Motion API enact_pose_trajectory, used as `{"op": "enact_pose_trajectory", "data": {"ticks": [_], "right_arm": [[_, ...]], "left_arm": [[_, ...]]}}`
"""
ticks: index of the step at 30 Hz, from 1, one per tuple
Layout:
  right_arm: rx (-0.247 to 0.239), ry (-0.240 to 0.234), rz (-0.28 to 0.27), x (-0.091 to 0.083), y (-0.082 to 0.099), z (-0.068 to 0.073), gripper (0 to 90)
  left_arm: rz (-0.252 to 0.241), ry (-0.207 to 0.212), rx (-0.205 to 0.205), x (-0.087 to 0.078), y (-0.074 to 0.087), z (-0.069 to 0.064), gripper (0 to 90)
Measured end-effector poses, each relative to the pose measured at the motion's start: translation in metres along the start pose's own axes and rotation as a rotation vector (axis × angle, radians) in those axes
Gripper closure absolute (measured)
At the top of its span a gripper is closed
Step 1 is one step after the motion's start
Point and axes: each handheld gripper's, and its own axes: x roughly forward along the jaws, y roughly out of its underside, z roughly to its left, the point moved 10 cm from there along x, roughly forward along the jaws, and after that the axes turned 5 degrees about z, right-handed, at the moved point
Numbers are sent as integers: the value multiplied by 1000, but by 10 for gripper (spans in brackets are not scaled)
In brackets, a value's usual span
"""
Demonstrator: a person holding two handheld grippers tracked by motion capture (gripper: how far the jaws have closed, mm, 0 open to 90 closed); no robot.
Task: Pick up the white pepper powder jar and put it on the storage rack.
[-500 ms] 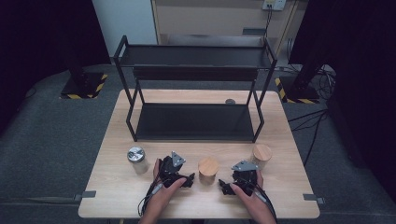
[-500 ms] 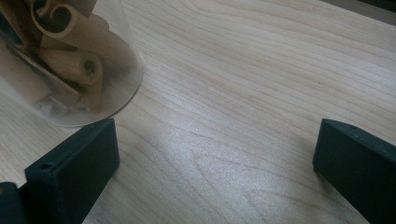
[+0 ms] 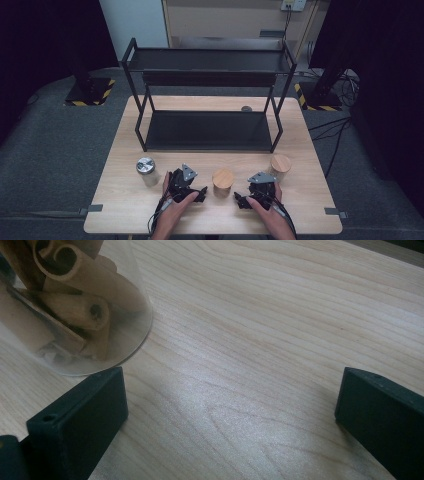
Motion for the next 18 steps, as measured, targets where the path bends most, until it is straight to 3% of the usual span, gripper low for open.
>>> {"op": "enact_pose_trajectory", "data": {"ticks": [9,18], "right_arm": [[0,0,0,0,0,0,4],[-1,3,-2,0,0,0,5]], "left_arm": [[-20,-24,20,-19,-15,1,24],[-56,-21,39,-43,-37,-5,25]]}}
